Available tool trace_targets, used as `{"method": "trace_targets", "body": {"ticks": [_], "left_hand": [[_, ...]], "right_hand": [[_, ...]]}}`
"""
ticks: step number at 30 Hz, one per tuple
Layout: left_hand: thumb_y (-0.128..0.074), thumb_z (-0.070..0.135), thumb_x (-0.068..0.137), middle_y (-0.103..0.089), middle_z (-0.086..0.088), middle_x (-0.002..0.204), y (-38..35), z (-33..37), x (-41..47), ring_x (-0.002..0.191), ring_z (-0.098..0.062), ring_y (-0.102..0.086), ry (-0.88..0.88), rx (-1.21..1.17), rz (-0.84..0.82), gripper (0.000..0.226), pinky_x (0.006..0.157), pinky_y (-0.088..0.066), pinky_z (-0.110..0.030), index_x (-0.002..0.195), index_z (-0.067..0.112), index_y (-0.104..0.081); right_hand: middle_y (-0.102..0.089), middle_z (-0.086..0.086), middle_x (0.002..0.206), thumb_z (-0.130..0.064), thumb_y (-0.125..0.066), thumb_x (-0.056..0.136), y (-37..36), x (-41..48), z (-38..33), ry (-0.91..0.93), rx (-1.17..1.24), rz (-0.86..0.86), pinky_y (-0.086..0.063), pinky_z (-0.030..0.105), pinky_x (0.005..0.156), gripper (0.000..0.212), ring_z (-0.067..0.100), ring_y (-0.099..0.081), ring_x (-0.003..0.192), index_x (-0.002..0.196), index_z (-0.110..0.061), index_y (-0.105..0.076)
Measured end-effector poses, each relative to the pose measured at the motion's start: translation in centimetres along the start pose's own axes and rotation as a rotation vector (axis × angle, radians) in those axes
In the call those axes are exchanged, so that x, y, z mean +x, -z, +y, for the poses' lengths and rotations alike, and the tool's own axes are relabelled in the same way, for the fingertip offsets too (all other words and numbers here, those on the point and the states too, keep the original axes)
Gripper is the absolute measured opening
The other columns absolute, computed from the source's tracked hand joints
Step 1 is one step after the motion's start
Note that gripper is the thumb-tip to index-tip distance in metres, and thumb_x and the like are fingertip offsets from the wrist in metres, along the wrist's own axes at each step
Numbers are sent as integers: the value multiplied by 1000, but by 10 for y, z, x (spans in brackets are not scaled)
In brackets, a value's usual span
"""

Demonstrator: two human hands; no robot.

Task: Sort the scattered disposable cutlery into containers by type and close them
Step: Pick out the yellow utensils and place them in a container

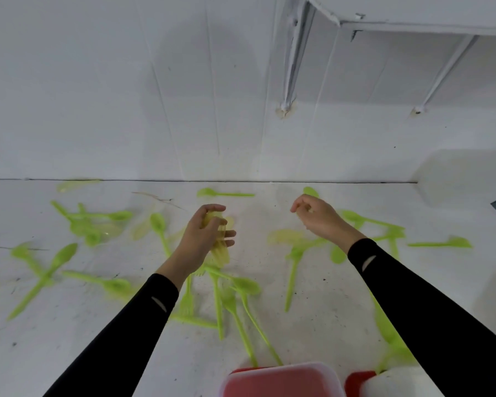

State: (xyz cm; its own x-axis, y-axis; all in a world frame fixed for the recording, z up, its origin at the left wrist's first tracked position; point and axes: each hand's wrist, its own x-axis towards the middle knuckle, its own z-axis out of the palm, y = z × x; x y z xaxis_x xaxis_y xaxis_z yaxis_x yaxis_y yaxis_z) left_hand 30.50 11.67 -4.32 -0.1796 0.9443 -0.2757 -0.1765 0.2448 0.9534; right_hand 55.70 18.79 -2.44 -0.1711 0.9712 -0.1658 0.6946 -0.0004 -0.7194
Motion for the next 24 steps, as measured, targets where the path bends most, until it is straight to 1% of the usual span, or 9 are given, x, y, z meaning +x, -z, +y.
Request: {"method": "trace_targets", "body": {"ticks": [3,5,8,11,13,15,18,21,24], "left_hand": [[-40,3,97,-51,-11,92,-3,-3,-1,57,-18,-55,-15,38,-18,25,50,-48,-28,107,15,-59],[-43,5,97,-50,-9,92,-6,-6,2,56,-16,-49,-16,70,-31,21,48,-44,-27,103,15,-60],[-58,14,96,-53,-5,90,-11,-9,4,59,-15,-51,-1,98,-72,5,51,-48,-27,98,17,-61],[-62,15,94,-59,-6,91,-14,-11,3,62,-16,-54,2,123,-122,10,59,-53,-28,104,14,-61],[-61,15,95,-60,-6,89,-15,-13,1,63,-15,-54,-11,116,-135,11,61,-54,-28,106,13,-61],[-64,21,95,-58,-4,85,-16,-14,0,63,-15,-53,-33,98,-123,13,61,-53,-28,104,13,-61],[-72,35,87,-57,0,81,-19,-12,-2,65,-16,-53,-84,81,-112,29,63,-53,-31,101,12,-60],[-76,48,77,-59,0,82,-26,-8,-8,64,-16,-56,-141,43,-160,45,68,-54,-35,104,16,-61],[-74,42,82,-59,2,77,-40,-2,-19,59,-15,-53,-215,64,-207,37,62,-49,-25,103,15,-61]], "right_hand": [[-50,2,120,-17,-57,89,-13,4,22,28,-233,-144,-44,29,90,32,19,-54,113,120,-21,-57],[-43,1,133,-16,-58,87,-22,5,27,90,-342,-239,-42,34,101,49,18,-49,124,135,-21,-50],[-46,-5,132,-15,-55,90,-36,7,27,153,-492,-293,-47,36,92,52,19,-55,115,140,-28,-47],[-57,-5,115,-19,-53,93,-42,10,30,168,-581,-217,-42,28,78,31,19,-58,107,123,-26,-59],[-62,-5,106,-26,-59,93,-40,9,28,174,-460,-105,-39,26,73,18,11,-60,96,110,-23,-64],[-65,-11,97,-32,-66,91,-35,6,20,182,-223,40,-38,23,66,13,-4,-55,72,98,-22,-65],[-64,-16,86,-40,-70,88,-23,-5,-7,134,102,155,-38,14,58,20,-2,-47,54,90,-21,-64],[-62,-15,79,-46,-71,85,-17,-21,-34,126,221,42,-40,15,61,28,-2,-50,59,87,-19,-66],[-65,-12,81,-38,-73,85,-25,-38,-46,173,200,-87,-43,21,64,22,-4,-52,59,88,-17,-67]]}}
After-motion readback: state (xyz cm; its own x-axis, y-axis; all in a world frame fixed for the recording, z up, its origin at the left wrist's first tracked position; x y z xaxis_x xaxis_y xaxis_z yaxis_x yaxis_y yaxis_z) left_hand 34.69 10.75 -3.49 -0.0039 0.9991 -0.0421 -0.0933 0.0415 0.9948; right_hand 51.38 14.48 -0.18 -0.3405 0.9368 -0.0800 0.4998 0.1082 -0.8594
